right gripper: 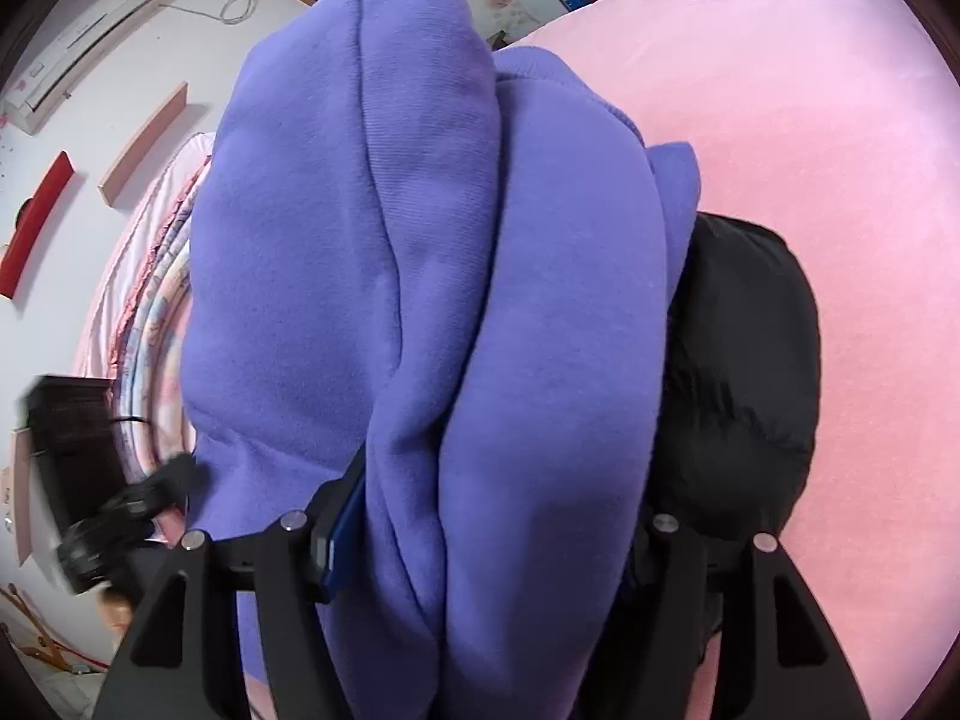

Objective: Fold large clothes
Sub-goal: 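Lift the folded hoodie with both grippers and carry it over the black jacket, then lower the hoodie onto the black jacket stack and open both grippers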

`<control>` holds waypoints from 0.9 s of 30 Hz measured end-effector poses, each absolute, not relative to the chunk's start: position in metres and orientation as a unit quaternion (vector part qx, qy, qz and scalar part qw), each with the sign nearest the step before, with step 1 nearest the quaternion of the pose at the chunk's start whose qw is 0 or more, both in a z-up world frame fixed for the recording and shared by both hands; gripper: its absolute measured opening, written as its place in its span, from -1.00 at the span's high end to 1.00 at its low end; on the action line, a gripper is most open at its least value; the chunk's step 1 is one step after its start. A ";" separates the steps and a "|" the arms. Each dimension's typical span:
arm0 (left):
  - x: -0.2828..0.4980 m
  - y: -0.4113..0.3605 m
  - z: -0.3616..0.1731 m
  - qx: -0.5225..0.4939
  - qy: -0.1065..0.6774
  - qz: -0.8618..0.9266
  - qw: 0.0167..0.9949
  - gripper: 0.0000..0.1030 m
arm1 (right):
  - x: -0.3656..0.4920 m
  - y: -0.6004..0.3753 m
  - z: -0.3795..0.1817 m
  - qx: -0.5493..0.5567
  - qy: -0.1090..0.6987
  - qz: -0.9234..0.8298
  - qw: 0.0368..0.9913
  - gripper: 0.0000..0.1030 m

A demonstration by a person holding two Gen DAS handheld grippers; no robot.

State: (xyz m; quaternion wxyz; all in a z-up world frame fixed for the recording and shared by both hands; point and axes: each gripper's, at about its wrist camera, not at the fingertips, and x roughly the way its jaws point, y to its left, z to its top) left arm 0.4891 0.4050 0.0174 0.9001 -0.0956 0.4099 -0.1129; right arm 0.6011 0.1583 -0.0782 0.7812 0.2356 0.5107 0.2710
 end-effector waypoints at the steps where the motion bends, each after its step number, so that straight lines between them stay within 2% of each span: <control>1: 0.485 0.400 0.032 -0.095 0.389 -0.107 0.910 -0.99 | 0.602 0.158 -0.078 0.239 0.512 0.269 0.780 -0.23; 3: 0.485 0.397 0.046 -0.108 0.357 -0.109 0.921 -0.99 | 0.603 0.160 -0.075 0.240 0.512 0.268 0.780 -0.23; 6: 0.526 0.371 0.045 -0.107 0.347 -0.110 0.925 -0.99 | 0.603 0.172 -0.070 0.231 0.509 0.271 0.783 -0.23; 12: 0.592 0.328 0.011 -0.002 0.421 0.025 0.907 -0.95 | 0.600 0.174 -0.078 0.220 0.502 0.298 0.782 -0.22; 15: 0.609 0.321 -0.011 0.016 0.448 0.043 0.893 -0.95 | 0.599 0.179 -0.085 0.208 0.496 0.298 0.788 -0.22; 19: 0.608 0.321 -0.039 0.033 0.456 0.055 0.888 -0.96 | 0.600 0.179 -0.099 0.216 0.492 0.300 0.788 -0.23; 23: 0.602 0.314 -0.034 0.045 0.445 0.053 0.893 -0.98 | 0.600 0.179 -0.101 0.203 0.494 0.294 0.792 -0.26; 25: 0.597 0.301 -0.030 0.061 0.437 0.046 0.896 -0.99 | 0.599 0.180 -0.091 0.191 0.491 0.288 0.800 -0.31; 27: 0.591 0.295 -0.022 0.070 0.431 0.034 0.899 -0.99 | 0.597 0.174 -0.084 0.181 0.491 0.276 0.806 -0.54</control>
